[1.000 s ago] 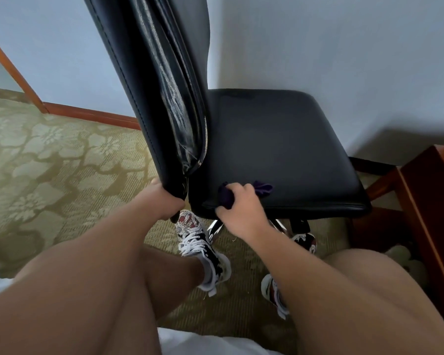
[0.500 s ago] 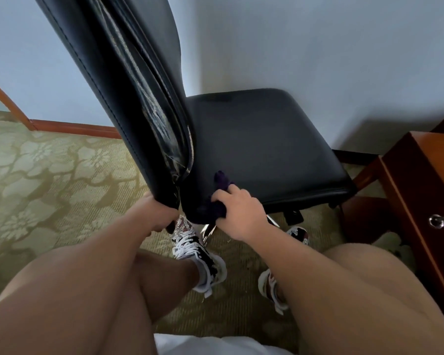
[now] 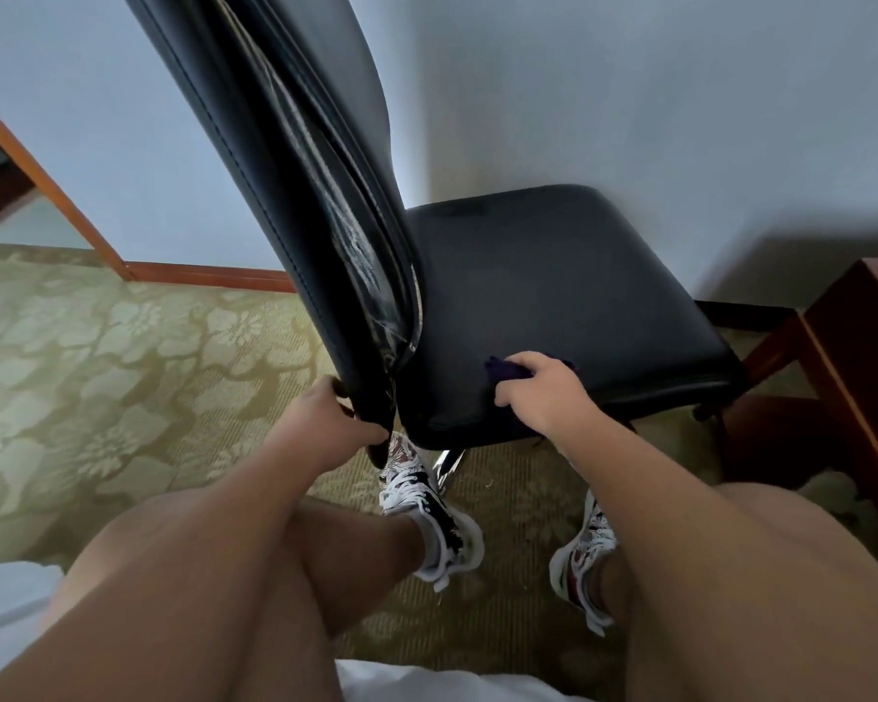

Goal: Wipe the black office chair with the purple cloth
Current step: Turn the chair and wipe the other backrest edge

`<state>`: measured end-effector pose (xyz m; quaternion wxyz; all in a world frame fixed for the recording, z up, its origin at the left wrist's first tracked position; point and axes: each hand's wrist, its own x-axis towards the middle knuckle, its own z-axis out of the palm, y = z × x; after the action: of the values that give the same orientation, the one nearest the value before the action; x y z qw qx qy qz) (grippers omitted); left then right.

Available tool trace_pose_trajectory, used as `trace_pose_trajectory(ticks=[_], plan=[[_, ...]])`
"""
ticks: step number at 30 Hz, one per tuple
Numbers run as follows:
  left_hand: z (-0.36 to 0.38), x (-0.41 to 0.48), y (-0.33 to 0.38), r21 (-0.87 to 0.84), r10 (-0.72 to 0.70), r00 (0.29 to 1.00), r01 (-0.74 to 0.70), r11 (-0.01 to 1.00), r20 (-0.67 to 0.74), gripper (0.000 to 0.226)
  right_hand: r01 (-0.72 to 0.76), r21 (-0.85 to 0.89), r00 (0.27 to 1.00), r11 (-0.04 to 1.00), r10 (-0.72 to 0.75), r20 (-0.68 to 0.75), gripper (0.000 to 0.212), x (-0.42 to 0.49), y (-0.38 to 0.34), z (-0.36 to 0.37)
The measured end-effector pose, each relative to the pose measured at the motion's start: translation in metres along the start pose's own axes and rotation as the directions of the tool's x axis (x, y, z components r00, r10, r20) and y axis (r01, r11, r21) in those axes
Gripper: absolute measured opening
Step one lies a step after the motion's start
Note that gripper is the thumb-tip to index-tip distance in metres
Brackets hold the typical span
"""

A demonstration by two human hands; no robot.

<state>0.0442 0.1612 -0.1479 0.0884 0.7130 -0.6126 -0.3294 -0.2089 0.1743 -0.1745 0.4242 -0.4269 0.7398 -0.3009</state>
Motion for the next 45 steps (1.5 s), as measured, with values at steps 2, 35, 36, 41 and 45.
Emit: trace_pose_trajectory(ticks=[2, 35, 36, 41, 45], plan=[[0.000, -0.003, 0.002, -0.053, 0.047, 0.997, -0.050, 0.997, -0.056, 0.056, 0.051, 0.039, 0.995, 0.998, -0.054, 0.081, 0.035, -0.003, -0.005, 0.018], [-0.007, 0.045, -0.008, -0.193, -0.034, 0.971, -0.013, 0.981, -0.238, 0.042, 0.555, -0.394, 0.816, 0.733, -0.571, 0.086, 0.015, 0.048, -0.044, 0.139], [-0.007, 0.044, -0.008, -0.197, -0.038, 0.972, -0.009, 0.980, -0.233, 0.042, 0.555, -0.440, 0.809, 0.706, -0.580, 0.091, 0.019, 0.048, -0.044, 0.139], [-0.007, 0.043, -0.007, -0.199, -0.046, 0.972, -0.002, 0.980, -0.232, 0.042, 0.540, -0.606, 0.800, 0.584, -0.581, 0.153, 0.030, 0.047, -0.052, 0.139], [-0.008, 0.042, -0.005, -0.213, -0.066, 0.973, 0.018, 0.977, -0.220, 0.040, 0.519, -0.640, 0.821, 0.566, -0.539, 0.189, 0.032, 0.046, -0.058, 0.137]])
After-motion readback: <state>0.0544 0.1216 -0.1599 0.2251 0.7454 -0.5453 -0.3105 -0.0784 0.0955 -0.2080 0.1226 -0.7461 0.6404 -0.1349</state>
